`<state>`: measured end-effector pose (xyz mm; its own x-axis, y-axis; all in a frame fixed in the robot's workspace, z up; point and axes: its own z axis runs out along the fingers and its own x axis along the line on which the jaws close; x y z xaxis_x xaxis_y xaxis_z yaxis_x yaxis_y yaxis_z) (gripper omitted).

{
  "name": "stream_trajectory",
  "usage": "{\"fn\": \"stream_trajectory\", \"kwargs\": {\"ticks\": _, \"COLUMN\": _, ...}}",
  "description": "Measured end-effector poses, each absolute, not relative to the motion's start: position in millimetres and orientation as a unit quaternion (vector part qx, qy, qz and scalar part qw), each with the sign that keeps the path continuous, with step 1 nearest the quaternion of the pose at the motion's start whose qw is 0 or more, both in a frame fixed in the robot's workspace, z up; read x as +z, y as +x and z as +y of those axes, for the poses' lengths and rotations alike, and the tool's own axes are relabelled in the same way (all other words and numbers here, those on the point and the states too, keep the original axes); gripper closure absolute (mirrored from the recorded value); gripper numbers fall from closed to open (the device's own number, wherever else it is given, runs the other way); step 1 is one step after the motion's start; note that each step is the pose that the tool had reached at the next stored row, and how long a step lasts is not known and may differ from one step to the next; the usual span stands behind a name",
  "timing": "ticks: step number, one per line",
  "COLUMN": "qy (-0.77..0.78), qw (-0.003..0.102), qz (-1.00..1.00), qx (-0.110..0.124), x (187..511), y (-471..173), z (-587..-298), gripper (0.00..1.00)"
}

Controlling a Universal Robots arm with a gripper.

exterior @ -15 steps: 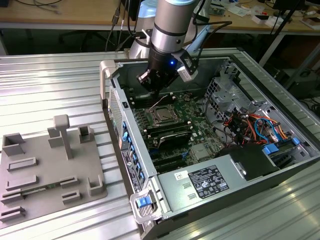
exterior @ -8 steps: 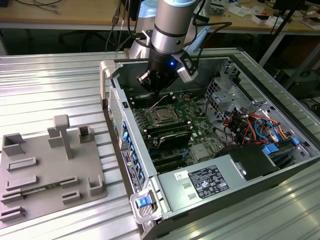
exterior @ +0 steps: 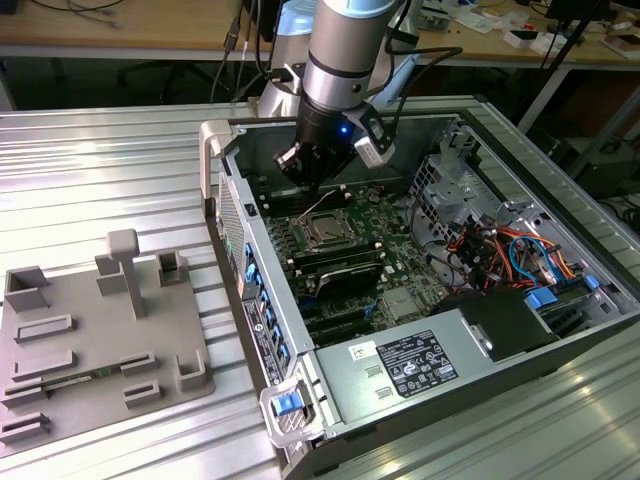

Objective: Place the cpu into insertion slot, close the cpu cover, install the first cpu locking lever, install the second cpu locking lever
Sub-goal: 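Install the first cpu locking lever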

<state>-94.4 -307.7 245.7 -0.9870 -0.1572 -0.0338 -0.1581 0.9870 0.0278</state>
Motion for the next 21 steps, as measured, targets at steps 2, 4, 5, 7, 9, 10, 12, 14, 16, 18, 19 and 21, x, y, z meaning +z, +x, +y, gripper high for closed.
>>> {"fn": "stream_trajectory", "kwargs": {"ticks": 2, "qy": -0.079, "qw": 0.016, "qz": 0.997, "qx": 0.015, "x": 245, "y": -94, "z": -308, "gripper": 0.89}}
{"fn": "stream_trajectory", "kwargs": {"ticks": 4, "qy": -0.057, "qw": 0.016, "qz": 0.998, "qx": 0.013, "x": 239, "y": -76, "z": -307, "gripper": 0.89}}
{"fn": "stream_trajectory", "kwargs": {"ticks": 5, "qy": -0.055, "qw": 0.016, "qz": 0.998, "qx": 0.013, "x": 237, "y": -67, "z": -307, "gripper": 0.89}}
{"fn": "stream_trajectory", "kwargs": {"ticks": 7, "qy": -0.054, "qw": 0.016, "qz": 0.998, "qx": 0.013, "x": 235, "y": -61, "z": -307, "gripper": 0.89}}
{"fn": "stream_trajectory", "kwargs": {"ticks": 9, "qy": -0.053, "qw": 0.016, "qz": 0.998, "qx": 0.013, "x": 233, "y": -55, "z": -307, "gripper": 0.89}}
{"fn": "stream_trajectory", "kwargs": {"ticks": 10, "qy": -0.053, "qw": 0.016, "qz": 0.998, "qx": 0.013, "x": 232, "y": -52, "z": -306, "gripper": 0.89}}
{"fn": "stream_trajectory", "kwargs": {"ticks": 12, "qy": -0.053, "qw": 0.016, "qz": 0.998, "qx": 0.013, "x": 229, "y": -49, "z": -306, "gripper": 0.89}}
{"fn": "stream_trajectory", "kwargs": {"ticks": 14, "qy": -0.053, "qw": 0.016, "qz": 0.998, "qx": 0.012, "x": 229, "y": -49, "z": -306, "gripper": 0.89}}
{"fn": "stream_trajectory", "kwargs": {"ticks": 16, "qy": -0.053, "qw": 0.016, "qz": 0.998, "qx": 0.013, "x": 229, "y": -49, "z": -306, "gripper": 0.89}}
{"fn": "stream_trajectory", "kwargs": {"ticks": 18, "qy": -0.053, "qw": 0.016, "qz": 0.998, "qx": 0.013, "x": 229, "y": -49, "z": -306, "gripper": 0.89}}
{"fn": "stream_trajectory", "kwargs": {"ticks": 19, "qy": -0.053, "qw": 0.016, "qz": 0.998, "qx": 0.013, "x": 229, "y": -49, "z": -306, "gripper": 0.89}}
{"fn": "stream_trajectory", "kwargs": {"ticks": 21, "qy": -0.053, "qw": 0.016, "qz": 0.998, "qx": 0.013, "x": 228, "y": -50, "z": -306, "gripper": 0.89}}
